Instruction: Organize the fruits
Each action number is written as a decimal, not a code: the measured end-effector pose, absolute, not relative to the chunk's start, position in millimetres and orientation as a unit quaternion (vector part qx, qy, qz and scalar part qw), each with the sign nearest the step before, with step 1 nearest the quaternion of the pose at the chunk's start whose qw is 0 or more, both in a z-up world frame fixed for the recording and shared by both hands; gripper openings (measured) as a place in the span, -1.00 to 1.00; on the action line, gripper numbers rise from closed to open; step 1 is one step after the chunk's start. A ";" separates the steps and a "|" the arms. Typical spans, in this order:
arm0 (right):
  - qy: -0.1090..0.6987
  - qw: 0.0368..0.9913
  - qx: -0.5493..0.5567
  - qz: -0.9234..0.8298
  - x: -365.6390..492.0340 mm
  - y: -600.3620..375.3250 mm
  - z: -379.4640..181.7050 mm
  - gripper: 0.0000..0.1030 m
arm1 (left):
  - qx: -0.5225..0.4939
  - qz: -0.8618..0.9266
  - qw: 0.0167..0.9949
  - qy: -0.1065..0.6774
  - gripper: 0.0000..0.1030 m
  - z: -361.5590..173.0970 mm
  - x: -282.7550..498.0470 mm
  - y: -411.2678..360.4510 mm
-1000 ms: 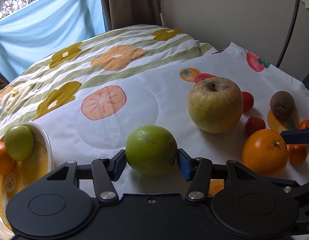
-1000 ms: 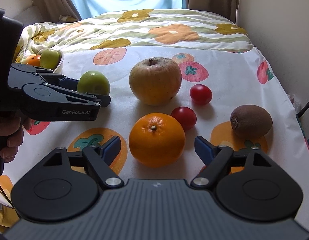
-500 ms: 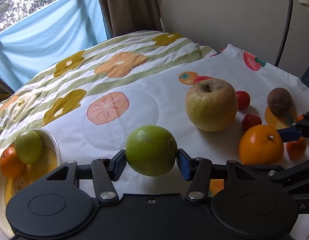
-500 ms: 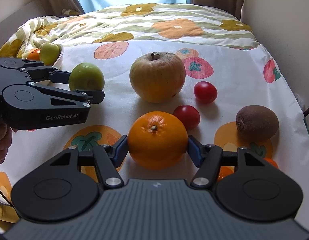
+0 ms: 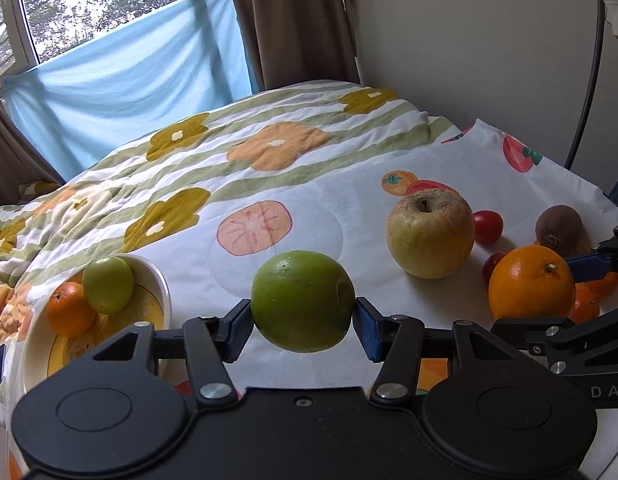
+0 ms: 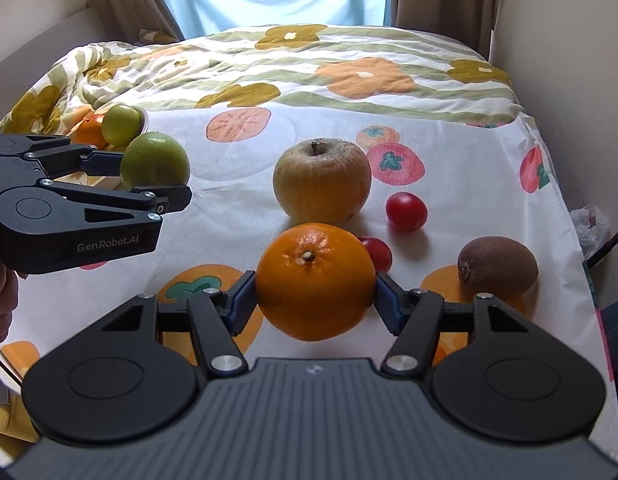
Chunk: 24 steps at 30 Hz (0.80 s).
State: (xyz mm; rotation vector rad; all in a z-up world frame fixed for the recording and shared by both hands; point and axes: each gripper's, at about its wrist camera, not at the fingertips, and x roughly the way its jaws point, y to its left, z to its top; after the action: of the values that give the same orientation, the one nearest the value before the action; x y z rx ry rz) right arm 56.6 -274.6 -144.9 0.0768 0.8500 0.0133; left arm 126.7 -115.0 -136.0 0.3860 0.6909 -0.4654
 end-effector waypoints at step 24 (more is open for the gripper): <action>0.369 0.921 -0.016 0.120 80.9 -208.2 -72.2 0.49 | 0.138 -0.100 0.933 0.316 0.13 -70.1 113.1 -33.6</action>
State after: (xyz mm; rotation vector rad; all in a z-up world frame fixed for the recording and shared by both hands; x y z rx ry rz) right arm 80.9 -208.2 -72.2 -0.0322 0.7578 0.2475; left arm 113.1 -33.6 -70.2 0.2813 0.6462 -0.2044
